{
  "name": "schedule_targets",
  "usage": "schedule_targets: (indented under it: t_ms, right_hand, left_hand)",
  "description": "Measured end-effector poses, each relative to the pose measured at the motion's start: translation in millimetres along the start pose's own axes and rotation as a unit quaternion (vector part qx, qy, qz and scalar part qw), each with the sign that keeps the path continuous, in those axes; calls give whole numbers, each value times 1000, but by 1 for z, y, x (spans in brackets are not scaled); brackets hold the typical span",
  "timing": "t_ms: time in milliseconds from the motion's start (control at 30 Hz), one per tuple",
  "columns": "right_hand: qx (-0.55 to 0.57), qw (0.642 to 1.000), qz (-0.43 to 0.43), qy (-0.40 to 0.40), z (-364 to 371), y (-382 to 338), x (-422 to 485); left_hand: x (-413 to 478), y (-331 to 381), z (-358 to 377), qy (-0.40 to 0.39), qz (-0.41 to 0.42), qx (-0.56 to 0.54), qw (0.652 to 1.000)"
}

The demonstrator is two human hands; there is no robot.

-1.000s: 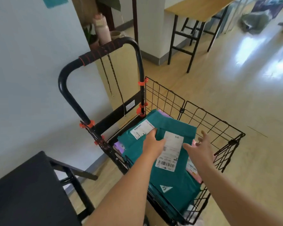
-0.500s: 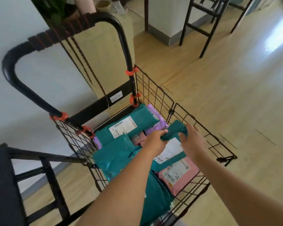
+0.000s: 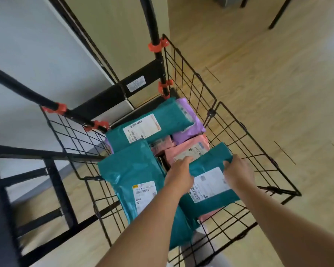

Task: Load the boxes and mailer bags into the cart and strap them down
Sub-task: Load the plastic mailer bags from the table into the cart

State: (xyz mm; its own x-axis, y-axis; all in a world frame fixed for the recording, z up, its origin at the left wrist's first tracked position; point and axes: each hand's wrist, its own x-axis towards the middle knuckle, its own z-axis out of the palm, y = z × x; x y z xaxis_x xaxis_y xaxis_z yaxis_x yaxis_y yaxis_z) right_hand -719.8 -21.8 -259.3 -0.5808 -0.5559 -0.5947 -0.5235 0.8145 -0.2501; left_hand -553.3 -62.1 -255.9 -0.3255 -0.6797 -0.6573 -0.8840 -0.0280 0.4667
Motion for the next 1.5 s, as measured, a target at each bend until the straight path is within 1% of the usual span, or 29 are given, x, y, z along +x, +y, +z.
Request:
schedule_targets:
  t_ms: [100, 233, 300, 400, 533, 633, 733, 933, 1133, 1333, 1433, 1500]
  right_hand:
    - [-29, 998, 13, -49, 6, 5, 9]
    - [-60, 988, -25, -138, 20, 6, 8]
    - [-106, 975, -52, -190, 29, 9, 2]
    - [-166, 957, -82, -222, 40, 13, -7]
    - [-200, 942, -128, -236, 38, 11, -11]
    - [-203, 941, -144, -229, 28, -1, -10]
    - [-224, 939, -155, -211, 15, -18, -16]
    - [-315, 903, -243, -164, 9, -48, -47]
    - [-316, 883, -318, -139, 14, -87, -97]
    - [-292, 872, -378, -109, 23, -128, -155]
    - [-299, 864, -394, -93, 33, -140, -190]
    - [-318, 852, -410, -72, 41, -146, -215]
  left_hand:
    - [4, -5, 8, -20, -11, -5, 1000]
    - [7, -8, 21, -128, -52, 16, 990]
    - [6, -7, 27, -164, -61, 38, 984]
    - [2, -4, 33, -184, -68, 41, 980]
    - [-3, 2, 33, -185, -67, 51, 979]
    - [-8, 3, 23, -161, -79, 46, 983]
    - [-17, 2, 8, -115, -97, 23, 988]
    - [-50, -7, -20, -21, -138, 9, 990]
    - [-94, -34, -49, 73, -166, 16, 983]
    - [-141, -72, -75, 154, -166, 8, 974]
    - [-172, -98, -79, 205, -148, -32, 967]
    - [-197, -117, -80, 236, -139, -60, 960]
